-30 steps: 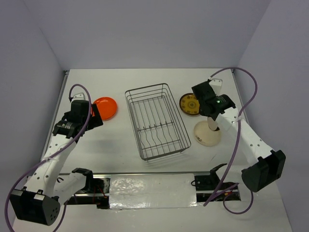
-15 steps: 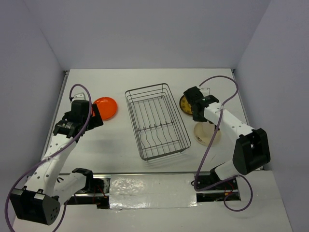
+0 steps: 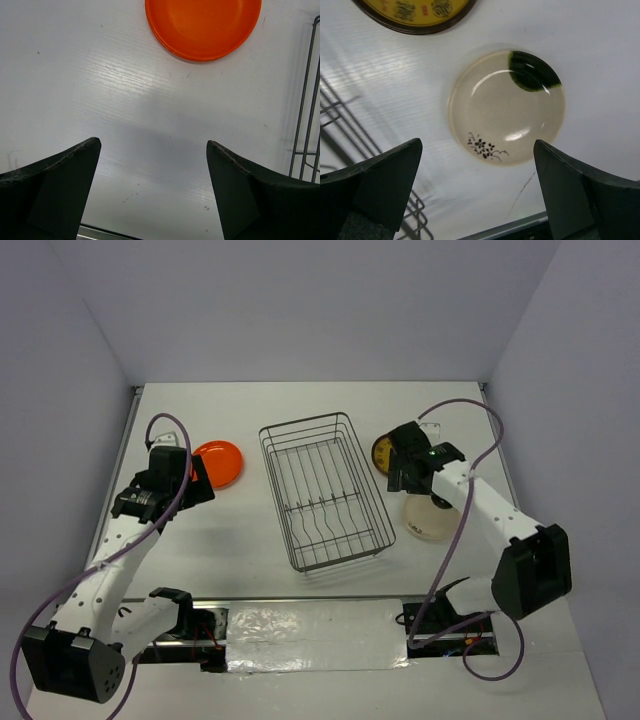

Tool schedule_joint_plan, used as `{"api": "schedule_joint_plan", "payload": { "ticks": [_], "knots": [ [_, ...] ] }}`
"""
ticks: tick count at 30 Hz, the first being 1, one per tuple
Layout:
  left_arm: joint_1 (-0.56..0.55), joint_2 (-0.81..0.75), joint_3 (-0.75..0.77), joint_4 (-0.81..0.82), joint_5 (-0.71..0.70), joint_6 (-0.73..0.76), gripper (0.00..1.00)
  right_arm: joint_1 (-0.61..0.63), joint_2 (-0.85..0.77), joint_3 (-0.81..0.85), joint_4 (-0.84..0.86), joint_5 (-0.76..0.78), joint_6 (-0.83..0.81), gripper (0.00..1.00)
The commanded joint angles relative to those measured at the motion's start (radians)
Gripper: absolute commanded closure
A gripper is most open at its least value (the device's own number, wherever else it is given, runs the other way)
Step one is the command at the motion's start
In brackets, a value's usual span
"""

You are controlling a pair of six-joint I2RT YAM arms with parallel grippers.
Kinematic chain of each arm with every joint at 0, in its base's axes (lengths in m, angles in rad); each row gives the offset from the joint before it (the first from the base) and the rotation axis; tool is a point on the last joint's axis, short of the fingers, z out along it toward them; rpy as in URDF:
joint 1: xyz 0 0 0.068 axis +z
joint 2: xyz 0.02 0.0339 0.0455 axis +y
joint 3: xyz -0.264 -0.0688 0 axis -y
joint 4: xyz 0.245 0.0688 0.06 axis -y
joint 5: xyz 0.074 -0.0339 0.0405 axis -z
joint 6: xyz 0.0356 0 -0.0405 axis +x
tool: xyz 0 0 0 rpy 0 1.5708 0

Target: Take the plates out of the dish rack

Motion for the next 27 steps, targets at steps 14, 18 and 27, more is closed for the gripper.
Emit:
{"api": "schedule_joint_plan", "payload": {
  "ticks": [14,18,27],
  "knots": [
    [0.001,-0.052,0.297,-0.174,-0.103,0.019,0.00,-0.003,-0.682,0.187,-0.026,-0.180,-0.148,0.00],
    [0.001,-0.121,0.340,-0.211,-0.102,0.021,0.01,-0.004,-0.743,0.221,-0.133,-0.139,-0.171,0.00],
    [0.001,-0.283,0.337,-0.288,-0.125,0.033,0.00,-0.003,-0.886,0.221,-0.265,-0.058,-0.203,0.00]
  ]
}}
